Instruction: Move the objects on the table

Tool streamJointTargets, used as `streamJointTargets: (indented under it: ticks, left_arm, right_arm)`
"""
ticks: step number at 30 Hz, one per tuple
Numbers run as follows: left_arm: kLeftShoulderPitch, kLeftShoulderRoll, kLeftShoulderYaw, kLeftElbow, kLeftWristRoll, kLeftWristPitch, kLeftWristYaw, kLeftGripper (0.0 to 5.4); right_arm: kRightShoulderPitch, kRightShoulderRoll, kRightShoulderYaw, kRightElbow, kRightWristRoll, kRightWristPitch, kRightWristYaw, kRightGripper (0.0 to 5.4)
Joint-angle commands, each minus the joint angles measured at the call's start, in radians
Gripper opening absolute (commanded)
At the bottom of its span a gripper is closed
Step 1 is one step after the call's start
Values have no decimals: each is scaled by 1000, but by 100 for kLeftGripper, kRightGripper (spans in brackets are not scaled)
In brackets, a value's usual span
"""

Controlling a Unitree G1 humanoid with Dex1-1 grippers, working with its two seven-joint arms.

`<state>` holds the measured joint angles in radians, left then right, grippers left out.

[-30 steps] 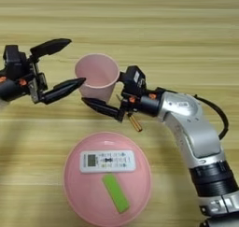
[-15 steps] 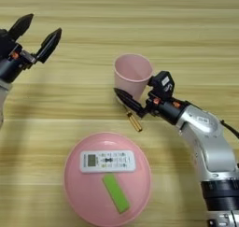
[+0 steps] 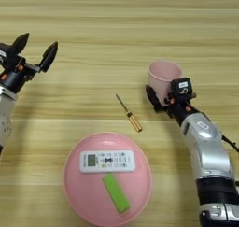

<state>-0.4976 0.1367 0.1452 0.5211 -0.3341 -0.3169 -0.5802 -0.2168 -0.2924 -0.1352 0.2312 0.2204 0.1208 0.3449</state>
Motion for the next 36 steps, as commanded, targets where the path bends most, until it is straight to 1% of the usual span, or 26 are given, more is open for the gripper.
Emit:
streamJointTargets:
  ticks: [1, 7, 11, 14, 22, 28, 35, 36]
  left_arm:
    - [-24, 5, 10, 22, 5, -15, 4, 540]
    - [-27, 4, 16, 34, 5, -23, 6, 540]
    - [-29, 5, 19, 38, 5, -26, 5, 540]
    - [-29, 5, 21, 40, 4, -27, 3, 540]
    - [-29, 6, 23, 40, 4, -27, 0, 540]
    - [-29, 7, 23, 39, 5, -26, -2, 540]
    - [-29, 6, 25, 40, 6, -27, -3, 540]
    - [-29, 6, 26, 40, 6, -27, -3, 540]
  right_arm:
    - [-26, 60, -10, 36, -16, -5, -84, 412]
    - [-39, 112, -30, 79, -16, -25, -161, 412]
    - [-44, 150, -34, 115, -37, -78, -219, 412]
    - [-45, 167, -41, 140, -46, -114, -252, 412]
    - [-35, 179, -21, 218, -100, -175, -297, 412]
    - [-37, 186, -19, 289, -116, -205, -312, 412]
    - [-41, 185, -17, 312, -125, -228, -314, 412]
    - [-42, 184, -16, 313, -126, -231, -315, 430]
